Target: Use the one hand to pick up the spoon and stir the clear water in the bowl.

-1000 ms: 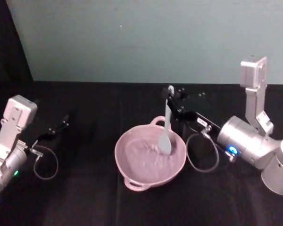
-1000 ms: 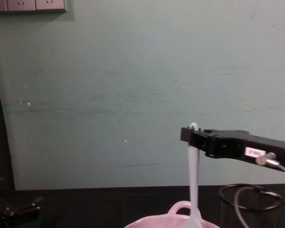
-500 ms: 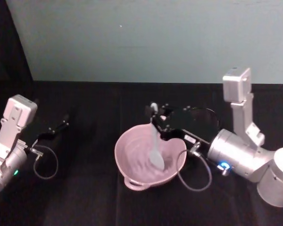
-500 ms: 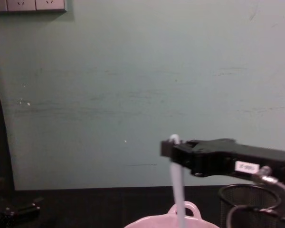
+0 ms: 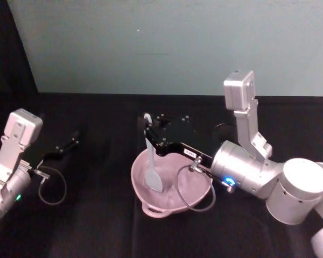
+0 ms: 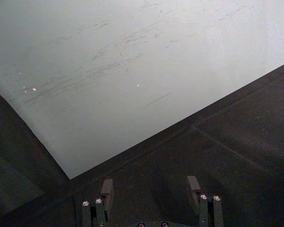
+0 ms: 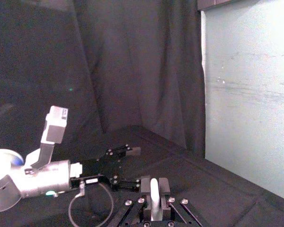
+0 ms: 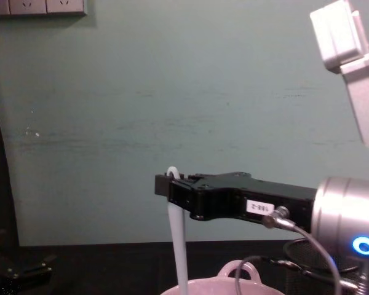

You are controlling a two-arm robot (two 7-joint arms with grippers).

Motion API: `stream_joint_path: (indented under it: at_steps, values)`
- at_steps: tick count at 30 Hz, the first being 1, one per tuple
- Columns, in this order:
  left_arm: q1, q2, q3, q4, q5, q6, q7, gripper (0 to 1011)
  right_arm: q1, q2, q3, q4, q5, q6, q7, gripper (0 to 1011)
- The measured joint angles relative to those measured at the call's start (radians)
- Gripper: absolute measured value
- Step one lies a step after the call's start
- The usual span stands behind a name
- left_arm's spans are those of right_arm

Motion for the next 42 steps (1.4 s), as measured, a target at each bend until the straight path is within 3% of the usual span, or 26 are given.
stream_joint_path:
  at_steps: [10,16,28,36,42]
  values:
    - [0.000,0.000,0.000,0.000,0.000,0.000,0.000,1005,0.075,-0.051,0.009,0.142,0.015,-0.028,0.013,116]
    - [0.000,0.000,0.000,0.000,0.000,0.000,0.000,1005,0.089,-0.043,0.038,0.170,0.021,-0.036,0.001,116]
    - [0.000,0.000,0.000,0.000,0.000,0.000,0.000,1005,0.007,0.034,0.096,0.053,0.029,-0.025,-0.037,116]
    - [0.000,0.000,0.000,0.000,0.000,0.000,0.000,1005,-0.052,0.055,0.084,-0.029,0.018,-0.009,-0.044,116]
    - [0.000,0.000,0.000,0.000,0.000,0.000,0.000,1005,-0.057,0.029,0.051,-0.044,0.012,-0.015,-0.032,116]
